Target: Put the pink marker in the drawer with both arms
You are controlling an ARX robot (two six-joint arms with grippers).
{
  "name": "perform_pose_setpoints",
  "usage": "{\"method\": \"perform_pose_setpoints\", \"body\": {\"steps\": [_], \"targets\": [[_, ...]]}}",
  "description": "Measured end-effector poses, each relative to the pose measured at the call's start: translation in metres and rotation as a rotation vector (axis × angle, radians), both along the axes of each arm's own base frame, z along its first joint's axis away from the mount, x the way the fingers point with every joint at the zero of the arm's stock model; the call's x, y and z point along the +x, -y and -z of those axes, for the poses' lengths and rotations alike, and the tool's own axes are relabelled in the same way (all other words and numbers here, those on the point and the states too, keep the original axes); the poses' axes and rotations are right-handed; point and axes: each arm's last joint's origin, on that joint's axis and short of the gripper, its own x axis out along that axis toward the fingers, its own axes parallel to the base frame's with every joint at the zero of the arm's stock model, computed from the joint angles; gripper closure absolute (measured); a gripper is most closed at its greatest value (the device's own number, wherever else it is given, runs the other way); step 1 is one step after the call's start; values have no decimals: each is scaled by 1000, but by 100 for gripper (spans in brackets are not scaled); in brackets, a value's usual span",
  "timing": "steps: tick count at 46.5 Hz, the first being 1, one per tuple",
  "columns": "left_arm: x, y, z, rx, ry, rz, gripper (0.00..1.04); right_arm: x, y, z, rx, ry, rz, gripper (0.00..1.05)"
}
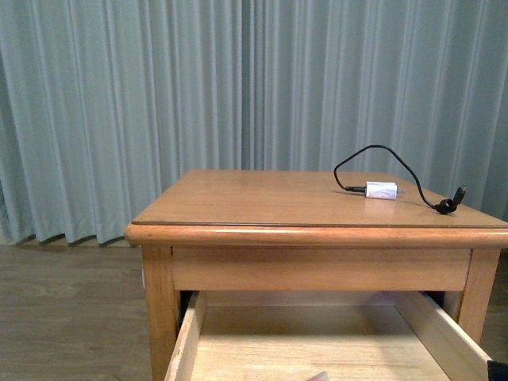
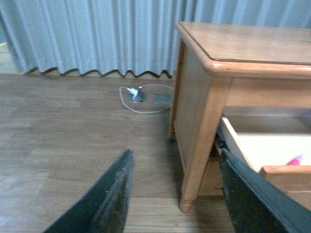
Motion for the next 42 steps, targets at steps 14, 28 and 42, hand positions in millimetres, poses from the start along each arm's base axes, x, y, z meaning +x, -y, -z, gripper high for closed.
{"method": "perform_pose_setpoints", "body": {"steps": [14, 28, 42], "targets": [[-8, 2, 13, 9, 6, 9, 101, 0, 0, 0, 0, 0, 0, 8], [-20, 2, 16, 10, -10, 10, 101, 0, 0, 0, 0, 0, 1, 8], [-24, 2, 15, 10, 16, 9, 101, 0, 0, 0, -1, 1, 2, 8]]}}
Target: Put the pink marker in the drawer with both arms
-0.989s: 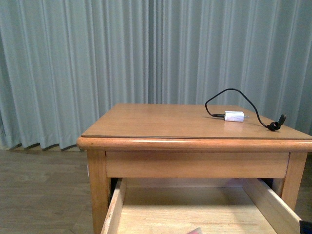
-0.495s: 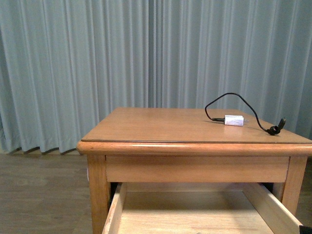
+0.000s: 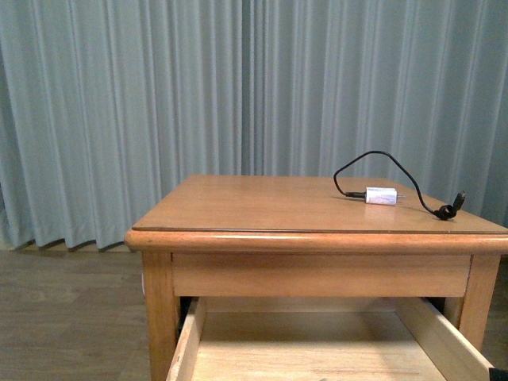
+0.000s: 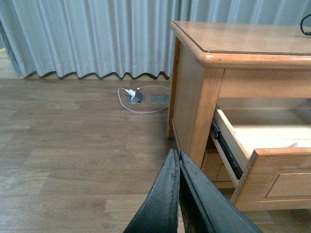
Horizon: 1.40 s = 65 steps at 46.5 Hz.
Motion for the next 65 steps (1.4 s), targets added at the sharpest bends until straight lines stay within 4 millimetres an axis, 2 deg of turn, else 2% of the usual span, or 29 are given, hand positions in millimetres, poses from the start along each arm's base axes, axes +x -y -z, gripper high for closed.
{"method": "perform_pose_setpoints", "body": {"steps": [11, 23, 27, 30, 34, 39, 42, 48, 60, 65], "targets": [[0, 0, 0, -1, 0, 0, 100, 0, 0, 0, 0, 0, 0, 8], [0, 0, 0, 0, 0, 0, 59, 0, 0, 0, -1, 0, 1, 8], [0, 0, 0, 0, 0, 0, 45, 1, -1, 0, -30, 93, 76, 8], [0, 0, 0, 0, 0, 0, 36, 1, -2, -1, -47, 99, 80, 8], [0, 0, 0, 0, 0, 0, 22, 2, 0, 7, -103, 14, 50, 8], [0, 0, 0, 0, 0, 0, 5, 7, 7, 29, -197, -200, 23, 8], [0, 0, 0, 0, 0, 0, 7, 12, 12, 44, -230, -314, -2, 8], [0, 0, 0, 0, 0, 0, 6, 28, 14, 61, -249, -364, -37, 8], [0, 0, 0, 0, 0, 0, 6, 76, 15, 74, -250, -303, -23, 8], [0, 0, 0, 0, 0, 0, 6, 95, 15, 88, -219, -265, -24, 8]]}}
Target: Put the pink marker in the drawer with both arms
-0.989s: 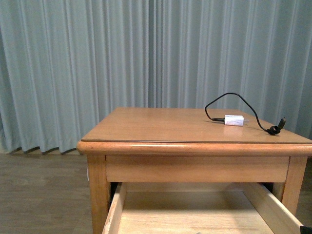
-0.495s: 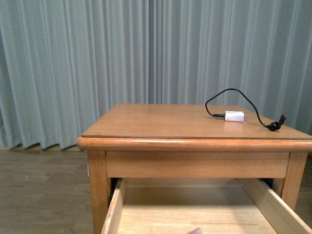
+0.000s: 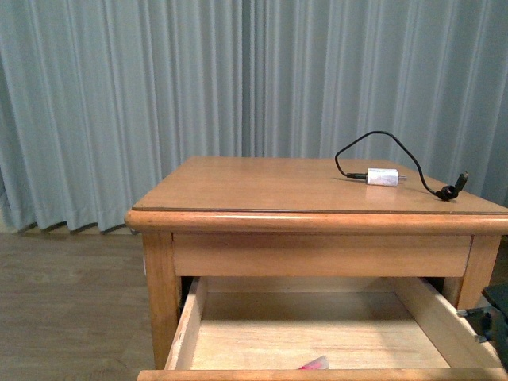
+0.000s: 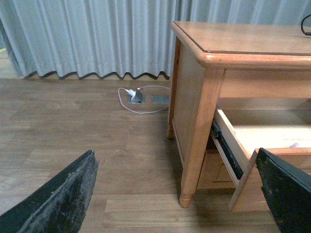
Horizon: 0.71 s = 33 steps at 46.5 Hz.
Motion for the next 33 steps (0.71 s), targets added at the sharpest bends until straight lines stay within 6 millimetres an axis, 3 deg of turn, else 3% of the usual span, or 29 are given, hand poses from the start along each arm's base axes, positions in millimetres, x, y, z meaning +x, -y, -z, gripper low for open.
{"method": "perform_pose_setpoints", "body": {"steps": [11, 27, 33], "targets": [[0, 0, 0, 0, 0, 0, 6, 23, 3, 26, 16, 59, 18, 8], [0, 0, 0, 0, 0, 0, 6, 61, -5, 29, 28, 194, 21, 8], [0, 0, 0, 0, 0, 0, 6, 83, -13, 29, 32, 222, 35, 8]]}}
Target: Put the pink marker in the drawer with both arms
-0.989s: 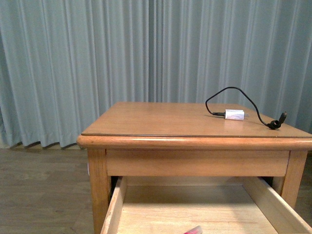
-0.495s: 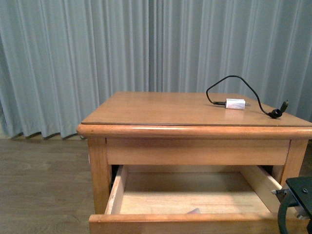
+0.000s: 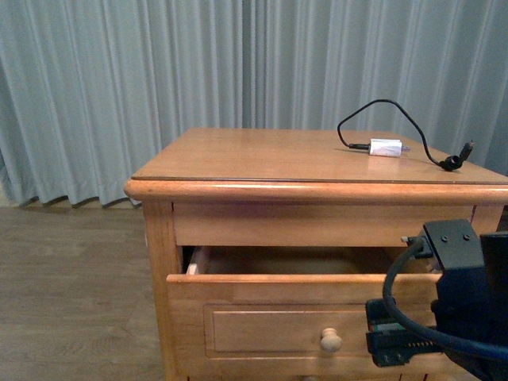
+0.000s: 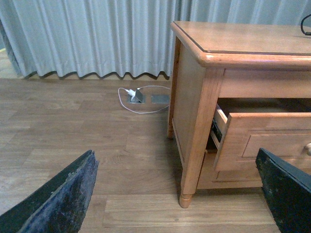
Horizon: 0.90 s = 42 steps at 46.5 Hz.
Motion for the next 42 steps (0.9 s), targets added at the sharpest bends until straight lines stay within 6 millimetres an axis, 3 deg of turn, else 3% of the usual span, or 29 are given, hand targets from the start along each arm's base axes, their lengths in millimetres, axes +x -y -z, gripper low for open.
{"method": "perform_pose_setpoints", "body": {"steps": [9, 21, 42], "targets": [[0, 0, 0, 0, 0, 0, 6, 31, -9, 2, 33, 33, 7, 8], [0, 0, 0, 0, 0, 0, 6, 56, -13, 2, 46, 66, 36, 8], [0, 0, 0, 0, 0, 0, 6, 60, -12, 8, 44, 86, 58, 8]]}}
